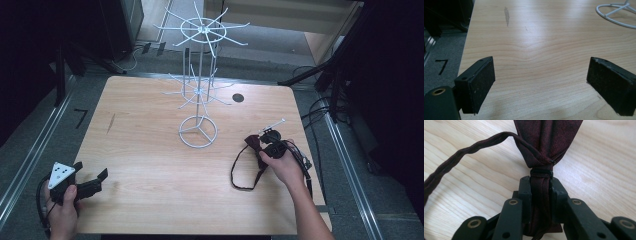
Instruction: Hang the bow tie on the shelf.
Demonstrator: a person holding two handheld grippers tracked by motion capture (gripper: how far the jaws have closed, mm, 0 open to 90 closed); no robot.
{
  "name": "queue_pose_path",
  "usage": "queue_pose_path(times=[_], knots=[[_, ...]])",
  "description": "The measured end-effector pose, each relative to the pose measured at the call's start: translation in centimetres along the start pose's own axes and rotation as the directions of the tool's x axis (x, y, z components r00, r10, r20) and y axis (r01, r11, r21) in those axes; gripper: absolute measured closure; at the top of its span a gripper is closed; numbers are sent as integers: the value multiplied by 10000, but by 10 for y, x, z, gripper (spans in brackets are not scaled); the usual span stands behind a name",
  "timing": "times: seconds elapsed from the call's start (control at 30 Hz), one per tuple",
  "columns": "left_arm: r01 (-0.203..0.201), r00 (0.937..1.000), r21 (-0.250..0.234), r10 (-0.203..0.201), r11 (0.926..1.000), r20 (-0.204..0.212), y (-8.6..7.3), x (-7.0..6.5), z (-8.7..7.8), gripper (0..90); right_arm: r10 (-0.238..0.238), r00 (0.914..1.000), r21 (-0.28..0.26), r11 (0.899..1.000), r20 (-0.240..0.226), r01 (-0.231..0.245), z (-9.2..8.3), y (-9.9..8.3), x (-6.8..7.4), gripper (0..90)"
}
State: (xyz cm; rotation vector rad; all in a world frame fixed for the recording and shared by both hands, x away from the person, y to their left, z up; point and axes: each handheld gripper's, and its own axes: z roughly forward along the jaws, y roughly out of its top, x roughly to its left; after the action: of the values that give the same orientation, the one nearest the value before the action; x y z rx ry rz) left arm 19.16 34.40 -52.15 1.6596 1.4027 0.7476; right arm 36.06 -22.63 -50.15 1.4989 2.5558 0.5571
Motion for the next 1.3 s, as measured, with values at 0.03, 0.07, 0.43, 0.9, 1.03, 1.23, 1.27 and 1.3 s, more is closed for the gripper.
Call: queue_pose_path(times=[0.03, 0.07, 0.43, 0.9, 1.03, 1.23, 1.27, 1.3], knots=[[1, 10000, 0, -1, 10000, -2, 0, 0, 0, 88, -11, 10000, -147, 9999, 62, 12, -2, 0, 1, 764], [5, 10000, 0, -5, 10000, -6, 0, 0, 0, 88, -50, 9999, -389, 9992, 99, 54, -4, -1, 2, 764], [12, 10000, 6, -12, 10000, -10, 0, 0, 0, 88, -230, 9997, -2732, 9617, -83, 199, -33, 1, 18, 765], [22, 10000, -10, -22, 10000, -24, 0, 0, -1, 88, -484, 9987, -4735, 8801, -151, 355, -62, 4, 35, 765], [11, 10000, -15, -11, 10000, -31, 0, 1, -1, 88, -611, 9981, -5220, 8514, -29, 506, -72, 6, 44, 765], [11, 10000, -15, -11, 10000, -30, 0, 1, -1, 88, -663, 9978, -5682, 8214, -81, 500, -80, 8, 51, 765], [10, 10000, -13, -10, 10000, -32, 0, 1, -1, 88, -704, 9975, -5786, 8137, -26, 559, -82, 8, 52, 765], [10, 10000, -16, -11, 10000, -39, 0, 1, -1, 88, -700, 9975, -5842, 8097, -29, 551, -83, 9, 54, 765]])
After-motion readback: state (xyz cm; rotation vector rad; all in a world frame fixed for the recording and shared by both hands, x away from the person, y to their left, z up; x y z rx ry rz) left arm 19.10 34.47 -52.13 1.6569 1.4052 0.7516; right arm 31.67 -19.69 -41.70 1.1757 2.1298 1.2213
